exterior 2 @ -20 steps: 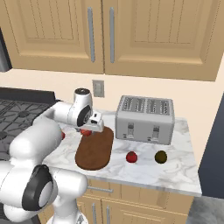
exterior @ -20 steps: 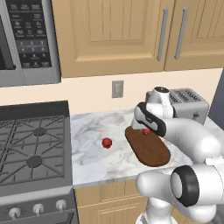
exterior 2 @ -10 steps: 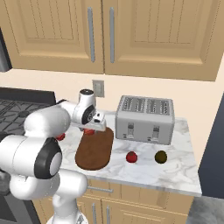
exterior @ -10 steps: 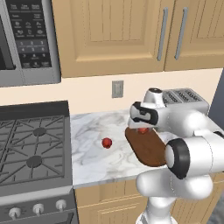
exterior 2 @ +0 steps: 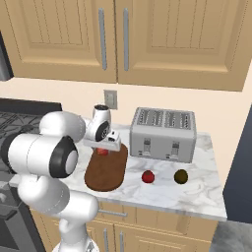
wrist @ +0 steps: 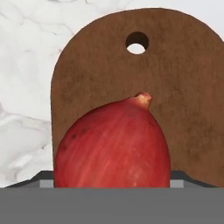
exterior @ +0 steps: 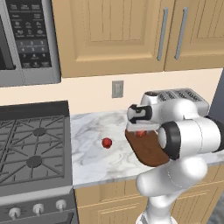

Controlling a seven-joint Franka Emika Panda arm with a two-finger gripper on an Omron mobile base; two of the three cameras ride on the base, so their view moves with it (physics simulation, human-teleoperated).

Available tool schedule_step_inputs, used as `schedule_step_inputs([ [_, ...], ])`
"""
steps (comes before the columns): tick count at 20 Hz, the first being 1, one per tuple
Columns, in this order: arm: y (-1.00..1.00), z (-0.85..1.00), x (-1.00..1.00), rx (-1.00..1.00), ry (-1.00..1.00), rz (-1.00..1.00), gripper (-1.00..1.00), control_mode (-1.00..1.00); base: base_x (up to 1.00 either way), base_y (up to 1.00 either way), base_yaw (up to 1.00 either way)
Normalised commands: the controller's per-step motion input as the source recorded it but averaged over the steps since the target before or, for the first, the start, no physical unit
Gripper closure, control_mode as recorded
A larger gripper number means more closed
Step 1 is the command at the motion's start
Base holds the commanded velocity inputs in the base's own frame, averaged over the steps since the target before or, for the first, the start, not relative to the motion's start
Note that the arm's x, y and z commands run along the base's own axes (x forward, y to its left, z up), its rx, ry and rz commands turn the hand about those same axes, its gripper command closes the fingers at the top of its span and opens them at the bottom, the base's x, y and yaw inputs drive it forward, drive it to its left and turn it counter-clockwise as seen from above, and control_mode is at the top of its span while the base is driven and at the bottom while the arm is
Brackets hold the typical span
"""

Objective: Place the avocado, onion, tomato, and bell pepper on the cutting board.

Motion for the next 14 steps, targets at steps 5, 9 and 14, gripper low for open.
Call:
schedule_step_inputs([
  [5, 0.00, -0.31, 0.00, 0.00, 0.00, 0.00, 1.00, -1.00, 0.00, 0.00, 0.00],
  [9, 0.00, -0.30, 0.00, 0.00, 0.00, 0.00, 1.00, -1.00, 0.00, 0.00, 0.00],
  [14, 0.00, -0.15, 0.00, 0.00, 0.00, 0.00, -1.00, -1.00, 0.00, 0.00, 0.00],
])
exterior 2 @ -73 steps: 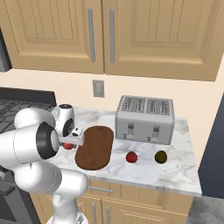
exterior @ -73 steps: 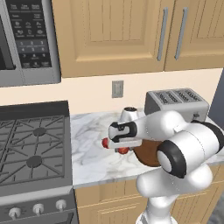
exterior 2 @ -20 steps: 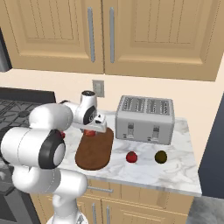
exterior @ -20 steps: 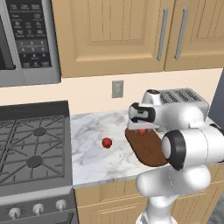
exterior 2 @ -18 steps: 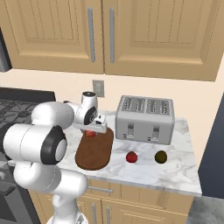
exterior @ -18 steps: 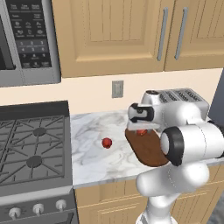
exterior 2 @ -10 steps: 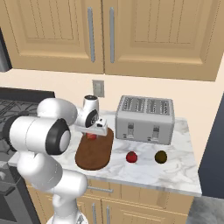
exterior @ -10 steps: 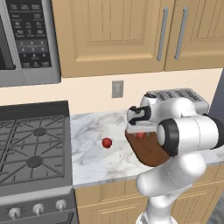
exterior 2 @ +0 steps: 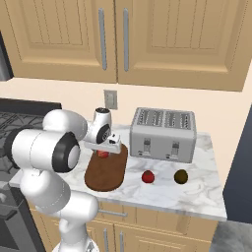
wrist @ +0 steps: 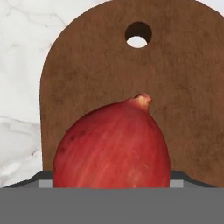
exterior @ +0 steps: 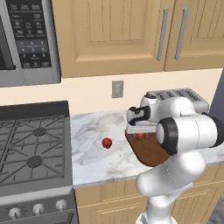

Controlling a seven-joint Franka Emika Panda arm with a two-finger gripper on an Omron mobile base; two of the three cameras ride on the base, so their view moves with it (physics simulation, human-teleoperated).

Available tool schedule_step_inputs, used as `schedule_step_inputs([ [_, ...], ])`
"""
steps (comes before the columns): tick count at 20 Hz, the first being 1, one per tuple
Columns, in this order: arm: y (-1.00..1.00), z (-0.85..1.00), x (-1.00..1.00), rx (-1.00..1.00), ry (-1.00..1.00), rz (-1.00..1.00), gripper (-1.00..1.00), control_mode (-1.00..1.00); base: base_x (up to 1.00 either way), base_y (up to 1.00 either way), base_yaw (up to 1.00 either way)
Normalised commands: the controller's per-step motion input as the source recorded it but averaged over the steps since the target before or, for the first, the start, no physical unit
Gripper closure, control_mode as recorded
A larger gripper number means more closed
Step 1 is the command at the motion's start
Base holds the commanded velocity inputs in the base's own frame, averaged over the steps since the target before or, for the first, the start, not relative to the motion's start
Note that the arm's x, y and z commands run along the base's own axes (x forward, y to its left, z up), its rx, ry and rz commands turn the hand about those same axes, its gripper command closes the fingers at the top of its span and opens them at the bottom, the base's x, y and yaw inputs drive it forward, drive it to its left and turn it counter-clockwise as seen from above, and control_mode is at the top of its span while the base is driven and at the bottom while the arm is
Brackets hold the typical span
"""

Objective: Place the avocado, onion, tomato, and bell pepper on the cutting board.

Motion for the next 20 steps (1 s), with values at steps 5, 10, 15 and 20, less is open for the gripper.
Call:
schedule_step_inputs([
  [5, 0.00, 0.00, -0.03, 0.00, 0.00, 0.00, -1.00, -1.00, 0.00, 0.00, 0.00],
  [10, 0.00, 0.01, 0.00, -0.02, 0.00, 0.00, -1.00, -1.00, 0.00, 0.00, 0.00],
  [15, 0.00, 0.07, -0.07, -0.02, -0.03, 0.00, -1.00, -1.00, 0.00, 0.00, 0.00],
  [20, 0.00, 0.24, -0.14, -0.07, -0.12, 0.00, -1.00, -1.00, 0.00, 0.00, 0.00],
])
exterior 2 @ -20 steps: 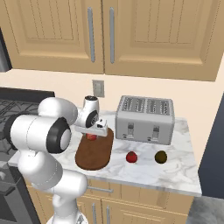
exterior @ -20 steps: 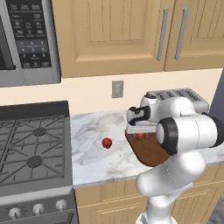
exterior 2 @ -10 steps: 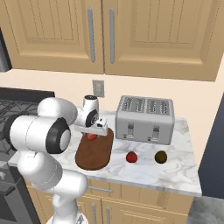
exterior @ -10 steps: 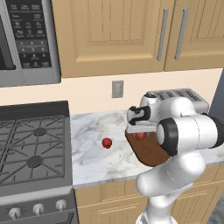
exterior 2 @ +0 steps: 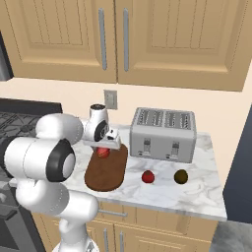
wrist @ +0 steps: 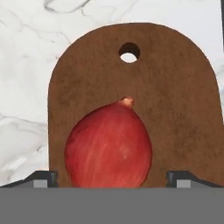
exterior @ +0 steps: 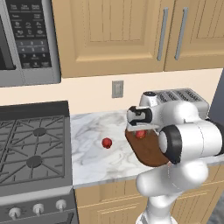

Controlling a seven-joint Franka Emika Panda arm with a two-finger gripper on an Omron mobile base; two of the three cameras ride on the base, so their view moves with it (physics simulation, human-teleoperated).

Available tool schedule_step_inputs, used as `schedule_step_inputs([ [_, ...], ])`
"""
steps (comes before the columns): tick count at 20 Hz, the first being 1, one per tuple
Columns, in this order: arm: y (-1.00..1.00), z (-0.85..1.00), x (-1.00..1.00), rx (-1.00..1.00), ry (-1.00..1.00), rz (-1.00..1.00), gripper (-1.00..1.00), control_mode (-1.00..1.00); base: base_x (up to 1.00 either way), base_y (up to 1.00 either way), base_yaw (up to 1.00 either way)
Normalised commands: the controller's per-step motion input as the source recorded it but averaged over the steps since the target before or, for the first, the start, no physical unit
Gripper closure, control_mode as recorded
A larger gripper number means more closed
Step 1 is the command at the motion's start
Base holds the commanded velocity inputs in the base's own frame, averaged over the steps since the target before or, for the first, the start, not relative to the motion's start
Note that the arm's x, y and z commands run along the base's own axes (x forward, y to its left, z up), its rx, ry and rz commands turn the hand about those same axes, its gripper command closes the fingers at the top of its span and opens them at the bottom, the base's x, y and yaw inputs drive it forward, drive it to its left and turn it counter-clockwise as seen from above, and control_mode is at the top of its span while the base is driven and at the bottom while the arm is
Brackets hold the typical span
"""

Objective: Place the avocado, onion, tomato, and bell pepper on the cutting board.

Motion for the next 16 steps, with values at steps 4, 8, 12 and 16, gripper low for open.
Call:
schedule_step_inputs([
  [4, 0.00, 0.47, -0.34, -0.07, -0.22, 0.00, -1.00, -1.00, 0.00, 0.00, 0.00],
  [8, 0.03, 0.53, -0.49, -0.02, -0.22, 0.00, -1.00, -1.00, 0.00, 0.00, 0.00],
  [12, 0.10, 0.43, -0.60, 0.01, -0.08, 0.00, -1.00, -1.00, 0.00, 0.00, 0.00],
  [16, 0.16, 0.46, -0.72, 0.05, -0.04, 0.00, -1.00, -1.00, 0.00, 0.00, 0.00],
])
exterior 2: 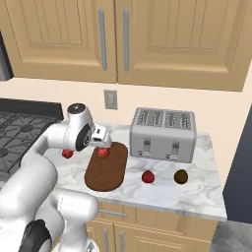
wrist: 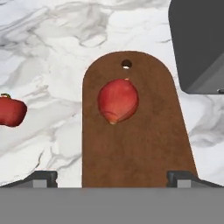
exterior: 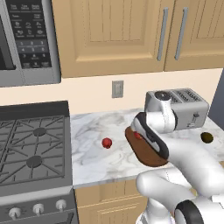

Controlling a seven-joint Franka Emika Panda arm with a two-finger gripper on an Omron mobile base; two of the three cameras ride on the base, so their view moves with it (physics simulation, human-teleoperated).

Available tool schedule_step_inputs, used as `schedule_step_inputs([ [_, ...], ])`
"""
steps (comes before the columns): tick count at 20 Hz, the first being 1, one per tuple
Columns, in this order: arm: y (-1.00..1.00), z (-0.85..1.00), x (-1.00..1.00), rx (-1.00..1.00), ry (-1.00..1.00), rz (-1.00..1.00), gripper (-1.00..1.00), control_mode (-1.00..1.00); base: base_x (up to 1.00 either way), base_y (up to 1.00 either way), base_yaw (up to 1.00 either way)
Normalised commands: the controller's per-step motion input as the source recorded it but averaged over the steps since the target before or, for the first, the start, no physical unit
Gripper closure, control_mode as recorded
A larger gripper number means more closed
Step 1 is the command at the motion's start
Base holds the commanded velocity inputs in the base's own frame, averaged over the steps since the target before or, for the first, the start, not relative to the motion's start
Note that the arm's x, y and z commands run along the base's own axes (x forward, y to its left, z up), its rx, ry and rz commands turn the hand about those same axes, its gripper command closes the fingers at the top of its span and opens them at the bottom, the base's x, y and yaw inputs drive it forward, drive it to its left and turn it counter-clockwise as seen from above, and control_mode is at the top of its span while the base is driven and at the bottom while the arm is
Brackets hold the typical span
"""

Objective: Place the avocado, onion, tomato, and bell pepper on the cutting board.

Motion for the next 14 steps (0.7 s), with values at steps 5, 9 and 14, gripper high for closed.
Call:
schedule_step_inputs([
  [5, 0.28, 0.65, -0.59, 0.06, -0.01, 0.00, -1.00, -1.00, 0.00, 0.00, 0.00],
  [9, 0.42, 0.40, -0.40, 0.02, -0.01, 0.00, -1.00, -1.00, 0.00, 0.00, 0.00],
  [14, 0.41, 0.10, -0.10, 0.00, -0.03, 0.00, -1.00, -1.00, 0.00, 0.00, 0.00],
])
